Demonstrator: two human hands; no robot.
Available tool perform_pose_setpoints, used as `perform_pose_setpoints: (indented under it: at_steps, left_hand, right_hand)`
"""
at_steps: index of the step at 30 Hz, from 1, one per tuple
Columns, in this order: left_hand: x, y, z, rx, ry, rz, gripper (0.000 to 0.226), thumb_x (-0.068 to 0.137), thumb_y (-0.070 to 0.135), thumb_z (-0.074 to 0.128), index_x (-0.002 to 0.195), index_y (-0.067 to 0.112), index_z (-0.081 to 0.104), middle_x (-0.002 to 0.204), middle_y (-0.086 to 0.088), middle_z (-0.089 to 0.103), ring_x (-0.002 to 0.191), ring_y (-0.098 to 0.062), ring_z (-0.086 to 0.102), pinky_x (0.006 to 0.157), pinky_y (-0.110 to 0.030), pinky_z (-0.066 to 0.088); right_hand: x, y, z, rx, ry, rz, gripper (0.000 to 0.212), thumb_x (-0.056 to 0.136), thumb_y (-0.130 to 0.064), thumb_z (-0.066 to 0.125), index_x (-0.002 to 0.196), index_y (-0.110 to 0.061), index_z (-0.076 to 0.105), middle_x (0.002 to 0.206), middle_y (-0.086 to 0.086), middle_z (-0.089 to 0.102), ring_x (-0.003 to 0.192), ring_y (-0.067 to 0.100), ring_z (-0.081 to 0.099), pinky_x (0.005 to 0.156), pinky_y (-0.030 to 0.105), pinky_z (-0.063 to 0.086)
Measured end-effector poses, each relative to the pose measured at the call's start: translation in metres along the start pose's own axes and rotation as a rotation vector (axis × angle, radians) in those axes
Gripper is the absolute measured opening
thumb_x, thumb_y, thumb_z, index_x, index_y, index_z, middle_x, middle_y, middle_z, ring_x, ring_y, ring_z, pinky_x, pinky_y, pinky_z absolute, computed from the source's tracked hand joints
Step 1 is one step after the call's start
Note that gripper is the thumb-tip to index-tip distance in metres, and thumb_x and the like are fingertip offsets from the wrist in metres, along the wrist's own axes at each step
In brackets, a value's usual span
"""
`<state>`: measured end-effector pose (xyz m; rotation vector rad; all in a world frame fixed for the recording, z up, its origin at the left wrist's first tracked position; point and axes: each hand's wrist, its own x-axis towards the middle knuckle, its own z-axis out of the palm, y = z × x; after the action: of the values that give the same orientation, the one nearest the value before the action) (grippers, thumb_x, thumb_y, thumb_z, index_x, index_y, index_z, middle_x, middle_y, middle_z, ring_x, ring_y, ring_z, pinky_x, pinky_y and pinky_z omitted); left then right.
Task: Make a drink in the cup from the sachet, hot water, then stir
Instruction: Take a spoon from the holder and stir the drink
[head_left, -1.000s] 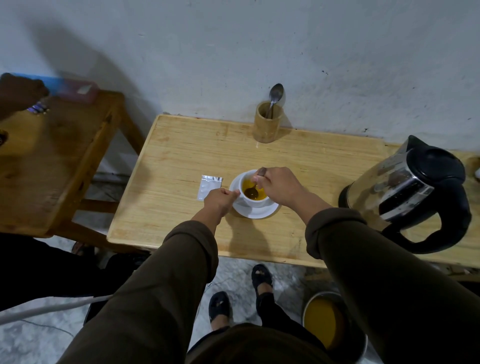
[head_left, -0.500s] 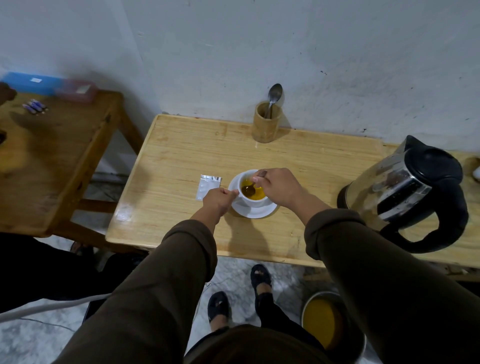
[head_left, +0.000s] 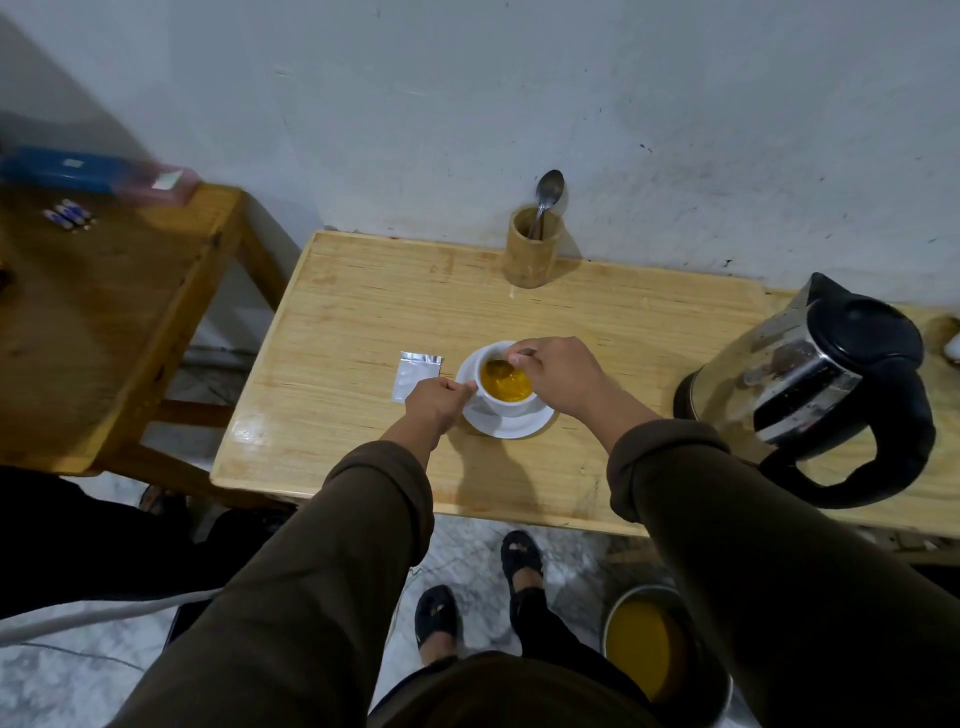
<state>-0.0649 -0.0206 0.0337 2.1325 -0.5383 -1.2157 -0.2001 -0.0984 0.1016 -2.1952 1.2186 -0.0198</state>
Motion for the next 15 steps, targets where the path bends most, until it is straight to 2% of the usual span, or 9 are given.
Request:
perform_pose_setpoints:
  at_steps: [4, 6, 8, 11, 15]
  left_hand:
    - [0.0017, -0.0020, -0.0001, 0.000, -0.008, -0.004, 0.028, 0.089, 0.037, 0.058, 0.071, 0.016, 0.055, 0.077, -0.001, 0.053, 0.087, -0.021, 0.048, 0.075, -0.030, 0.038]
    - [0.0014, -0.0014, -0.0004, 0.000, -0.012, 0.006, 0.026, 0.089, 0.037, 0.057, 0.081, 0.013, 0.057, 0.089, -0.005, 0.055, 0.088, -0.021, 0.048, 0.076, -0.030, 0.038]
    - [0.0013, -0.0015, -0.0004, 0.007, -0.016, 0.012, 0.026, 0.090, 0.037, 0.057, 0.076, 0.014, 0.055, 0.092, -0.006, 0.054, 0.088, -0.021, 0.048, 0.076, -0.030, 0.038]
    - [0.0011, -0.0015, -0.0008, 0.010, -0.007, 0.011, 0.029, 0.090, 0.036, 0.057, 0.069, 0.018, 0.052, 0.091, -0.006, 0.055, 0.088, -0.021, 0.048, 0.077, -0.030, 0.038]
    - [0.0018, -0.0020, -0.0010, 0.008, -0.006, 0.010, 0.030, 0.089, 0.037, 0.057, 0.067, 0.018, 0.052, 0.072, 0.001, 0.051, 0.087, -0.021, 0.048, 0.075, -0.029, 0.038]
  right_hand:
    - [0.0003, 0.0001, -0.0025, 0.023, -0.040, 0.008, 0.033, 0.097, -0.031, 0.046, 0.101, -0.011, 0.071, 0.108, 0.013, 0.072, 0.102, 0.028, 0.062, 0.092, 0.042, 0.049]
    - [0.0013, 0.0016, -0.0033, -0.003, -0.036, 0.008, 0.034, 0.097, -0.030, 0.044, 0.102, -0.007, 0.069, 0.105, 0.015, 0.071, 0.099, 0.029, 0.062, 0.089, 0.040, 0.050]
    - [0.0019, 0.0028, -0.0037, -0.056, -0.013, 0.018, 0.032, 0.098, -0.028, 0.041, 0.105, -0.007, 0.065, 0.104, 0.014, 0.069, 0.098, 0.029, 0.060, 0.082, 0.036, 0.047]
    - [0.0028, 0.0024, -0.0026, -0.085, 0.064, 0.023, 0.030, 0.098, -0.026, 0.040, 0.105, -0.012, 0.067, 0.106, 0.011, 0.068, 0.100, 0.028, 0.060, 0.077, 0.033, 0.045]
    - [0.0013, -0.0009, 0.0013, -0.053, 0.040, 0.002, 0.030, 0.098, -0.026, 0.042, 0.112, -0.018, 0.068, 0.117, 0.006, 0.069, 0.107, 0.026, 0.060, 0.090, 0.036, 0.050]
